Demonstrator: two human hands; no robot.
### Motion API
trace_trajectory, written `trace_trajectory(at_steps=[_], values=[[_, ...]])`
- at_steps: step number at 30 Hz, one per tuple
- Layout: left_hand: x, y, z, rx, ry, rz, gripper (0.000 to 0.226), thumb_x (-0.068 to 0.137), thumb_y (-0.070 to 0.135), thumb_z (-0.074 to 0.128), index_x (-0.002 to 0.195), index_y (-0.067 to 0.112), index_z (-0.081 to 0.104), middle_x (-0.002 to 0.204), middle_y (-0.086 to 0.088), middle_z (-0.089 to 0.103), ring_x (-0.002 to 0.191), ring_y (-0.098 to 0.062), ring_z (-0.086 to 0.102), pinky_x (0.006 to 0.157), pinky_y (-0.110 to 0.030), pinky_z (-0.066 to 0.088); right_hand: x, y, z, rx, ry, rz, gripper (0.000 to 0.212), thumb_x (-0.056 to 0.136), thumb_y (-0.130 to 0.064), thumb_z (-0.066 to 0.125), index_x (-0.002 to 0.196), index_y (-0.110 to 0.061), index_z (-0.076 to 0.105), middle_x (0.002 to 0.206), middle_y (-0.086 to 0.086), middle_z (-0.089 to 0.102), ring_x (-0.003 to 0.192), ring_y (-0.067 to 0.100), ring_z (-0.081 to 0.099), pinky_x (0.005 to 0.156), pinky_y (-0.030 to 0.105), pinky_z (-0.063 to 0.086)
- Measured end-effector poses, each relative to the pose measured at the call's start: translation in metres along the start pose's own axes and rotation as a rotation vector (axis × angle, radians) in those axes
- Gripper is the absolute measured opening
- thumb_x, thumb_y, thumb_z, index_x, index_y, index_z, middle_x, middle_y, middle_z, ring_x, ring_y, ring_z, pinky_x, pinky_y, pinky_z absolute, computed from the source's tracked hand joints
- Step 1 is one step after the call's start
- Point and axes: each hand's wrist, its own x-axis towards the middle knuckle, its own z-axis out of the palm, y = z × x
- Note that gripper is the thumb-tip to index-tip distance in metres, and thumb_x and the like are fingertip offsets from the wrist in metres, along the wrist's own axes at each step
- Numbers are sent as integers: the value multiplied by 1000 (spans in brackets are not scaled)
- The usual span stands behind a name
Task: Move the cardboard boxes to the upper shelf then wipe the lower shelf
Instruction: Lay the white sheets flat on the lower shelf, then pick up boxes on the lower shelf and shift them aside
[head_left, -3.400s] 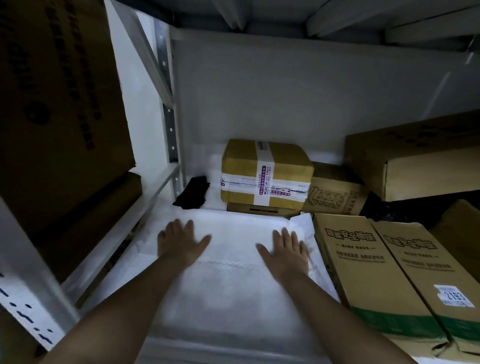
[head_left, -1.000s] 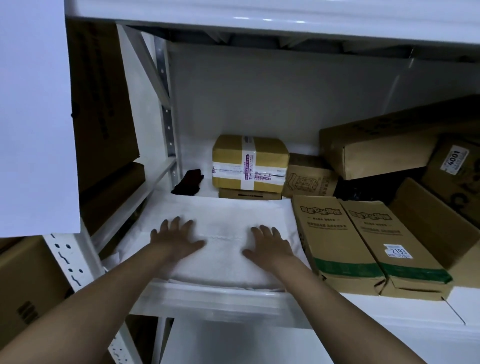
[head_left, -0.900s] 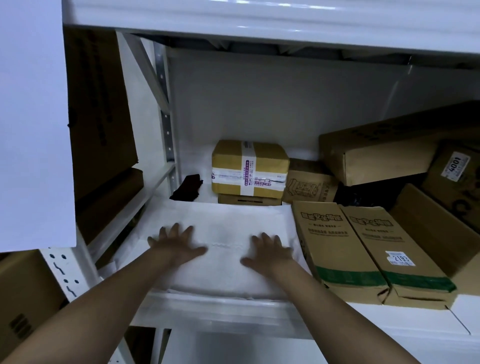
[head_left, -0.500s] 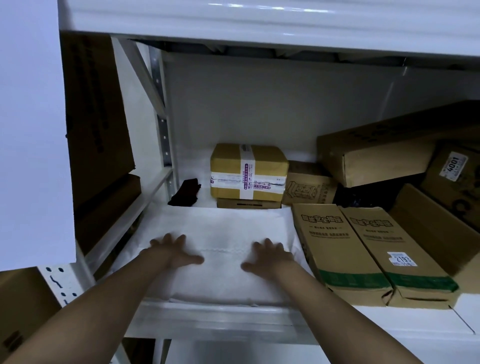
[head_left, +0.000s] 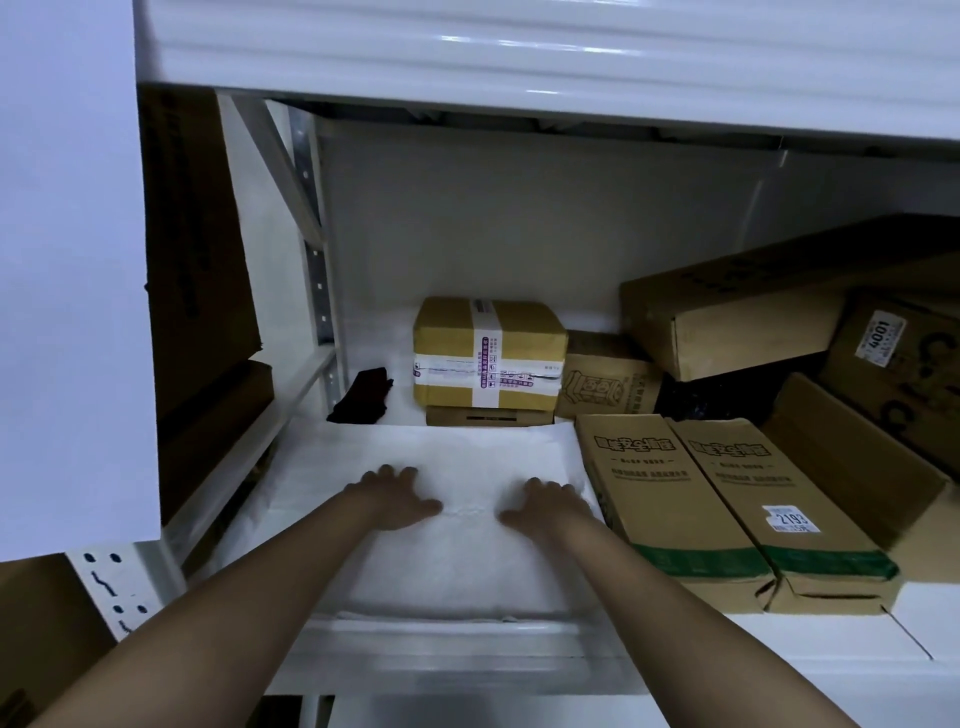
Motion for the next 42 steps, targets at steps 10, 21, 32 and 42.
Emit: trace_trajectory(at_steps=[10, 21, 32, 42], values=[[0, 41, -2, -108, 33, 211, 77, 90, 59, 45, 150, 20, 17, 154, -10, 22, 138, -29, 30, 111, -40, 30, 2, 4, -12, 101, 112, -33, 51, 92, -40, 48, 138, -18, 44, 136, 7, 46, 130, 27, 37, 99, 37, 42], [8, 107, -3, -382, 108, 348, 59, 91, 47, 53, 141, 20, 38, 144, -4, 43, 125, -20, 48, 101, -29, 41, -5, 48, -39, -16, 346, -102, 42, 95, -37, 44, 135, -23, 50, 139, 2, 50, 130, 23, 38, 103, 37, 33], [2, 193, 9, -762, 47, 376, 48, 94, 31, 55, 137, 17, 42, 137, -6, 48, 112, -16, 51, 83, -20, 38, -5, 143, -43, 0, 288, 36, 63, 94, -55, 38, 146, -21, 26, 153, 5, 28, 142, 27, 23, 114, 43, 21], [1, 240, 14, -779, 84, 215, 8, 92, 34, 51, 86, 34, 45, 103, 2, 55, 74, -3, 50, 56, -20, 42, -3, 169, -54, -20, 265, 1, 64, 92, -51, 45, 144, -18, 31, 149, 10, 32, 136, 29, 31, 110, 39, 27]])
